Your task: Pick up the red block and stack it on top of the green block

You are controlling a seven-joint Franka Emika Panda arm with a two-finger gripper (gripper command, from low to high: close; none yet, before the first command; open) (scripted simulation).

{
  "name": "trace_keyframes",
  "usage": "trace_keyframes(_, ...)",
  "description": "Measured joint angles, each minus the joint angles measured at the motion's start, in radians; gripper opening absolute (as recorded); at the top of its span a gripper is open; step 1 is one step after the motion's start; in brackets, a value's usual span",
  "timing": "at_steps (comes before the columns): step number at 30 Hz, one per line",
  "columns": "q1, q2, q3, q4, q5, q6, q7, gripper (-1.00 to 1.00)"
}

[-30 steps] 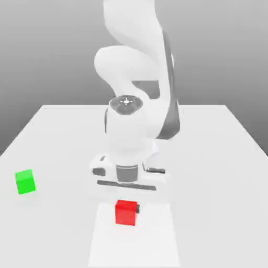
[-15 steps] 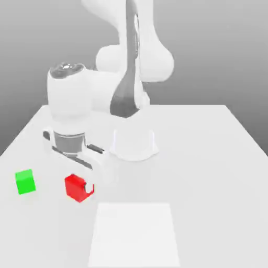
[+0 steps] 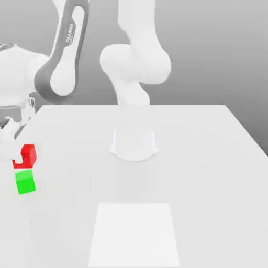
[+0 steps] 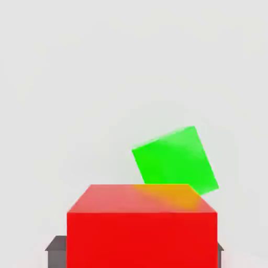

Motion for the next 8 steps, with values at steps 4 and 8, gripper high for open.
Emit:
trace_keyframes(4, -0.003, 0.132, 0.018, 0.008, 0.102, 0.117, -0.062, -1.00)
trace_keyframes(8, -0.023, 0.196, 0.051, 0.012, 0.164, 0.175, -0.107, 1.00)
